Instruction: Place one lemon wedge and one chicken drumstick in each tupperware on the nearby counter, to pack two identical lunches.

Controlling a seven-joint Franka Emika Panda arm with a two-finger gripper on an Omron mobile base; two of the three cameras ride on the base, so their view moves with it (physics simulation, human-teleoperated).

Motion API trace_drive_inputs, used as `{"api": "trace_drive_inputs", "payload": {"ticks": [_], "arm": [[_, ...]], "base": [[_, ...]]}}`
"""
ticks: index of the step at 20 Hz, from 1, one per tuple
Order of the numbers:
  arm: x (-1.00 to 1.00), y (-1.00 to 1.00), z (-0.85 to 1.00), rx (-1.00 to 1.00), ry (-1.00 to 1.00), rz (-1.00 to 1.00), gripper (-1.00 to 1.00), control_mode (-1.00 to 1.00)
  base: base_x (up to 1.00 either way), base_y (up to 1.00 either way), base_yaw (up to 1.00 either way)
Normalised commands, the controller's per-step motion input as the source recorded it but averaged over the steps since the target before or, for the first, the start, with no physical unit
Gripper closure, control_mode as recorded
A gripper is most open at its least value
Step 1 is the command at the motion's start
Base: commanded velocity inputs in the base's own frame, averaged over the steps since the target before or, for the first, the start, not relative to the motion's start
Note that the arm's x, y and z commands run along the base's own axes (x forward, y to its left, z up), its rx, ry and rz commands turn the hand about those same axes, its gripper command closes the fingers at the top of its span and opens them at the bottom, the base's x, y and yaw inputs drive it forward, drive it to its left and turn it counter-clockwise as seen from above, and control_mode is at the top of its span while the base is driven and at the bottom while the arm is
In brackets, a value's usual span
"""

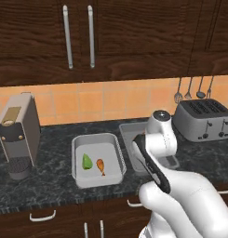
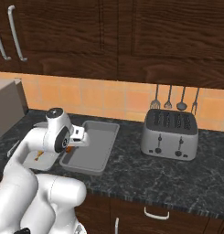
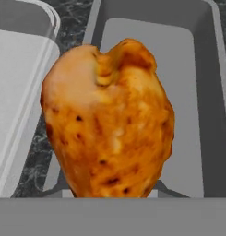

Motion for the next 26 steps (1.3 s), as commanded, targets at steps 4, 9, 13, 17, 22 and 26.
{"api": "trace_drive_inputs", "payload": {"ticks": [4,9,13,17,22,26], "arm": [[0.28,-0.09,-0.17,0.02,0.17,0.11,1.0,-1.0],[0.18,-0.01,-0.15,0.0,0.09,0.08,1.0,-1.0],[0.37,0.0,-0.39,0.01,0.0,0.02,1.0,-1.0],[0.33,0.0,-0.62,0.0,0.01,0.0,1.0,-1.0],[0.16,-0.01,-0.56,0.0,0.05,0.0,1.0,-1.0],[0.11,0.0,-0.47,0.0,0.04,0.0,1.0,-1.0]], "base": [[0.0,0.0,0.0],[0.0,0.0,0.0],[0.0,0.0,0.0],[0.0,0.0,0.0],[0.0,0.0,0.0],[0.0,0.0,0.0]]}}
